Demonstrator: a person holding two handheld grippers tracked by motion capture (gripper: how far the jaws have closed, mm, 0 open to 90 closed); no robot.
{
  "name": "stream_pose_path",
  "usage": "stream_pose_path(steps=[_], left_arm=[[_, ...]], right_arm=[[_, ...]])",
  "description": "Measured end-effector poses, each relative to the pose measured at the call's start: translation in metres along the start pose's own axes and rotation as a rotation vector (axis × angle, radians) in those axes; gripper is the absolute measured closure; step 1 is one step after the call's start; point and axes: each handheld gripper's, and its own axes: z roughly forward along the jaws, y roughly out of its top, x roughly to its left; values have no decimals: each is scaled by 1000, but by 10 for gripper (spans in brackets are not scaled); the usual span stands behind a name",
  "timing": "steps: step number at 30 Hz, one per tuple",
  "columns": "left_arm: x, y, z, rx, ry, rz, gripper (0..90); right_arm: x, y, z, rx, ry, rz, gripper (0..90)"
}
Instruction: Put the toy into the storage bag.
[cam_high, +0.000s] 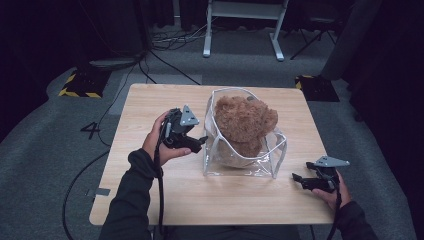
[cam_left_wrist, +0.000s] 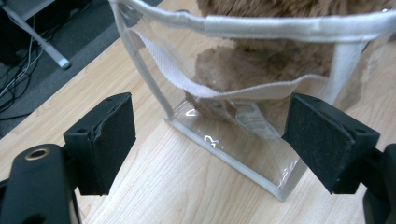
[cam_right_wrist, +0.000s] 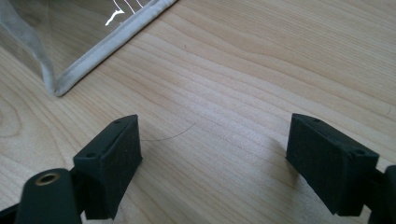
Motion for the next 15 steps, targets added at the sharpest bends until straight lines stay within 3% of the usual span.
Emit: stream_pose_path(steps=[15], left_arm=[[-1,-18,13,81,27,13,168]], right_arm=[[0,0,0,0,0,0,178]])
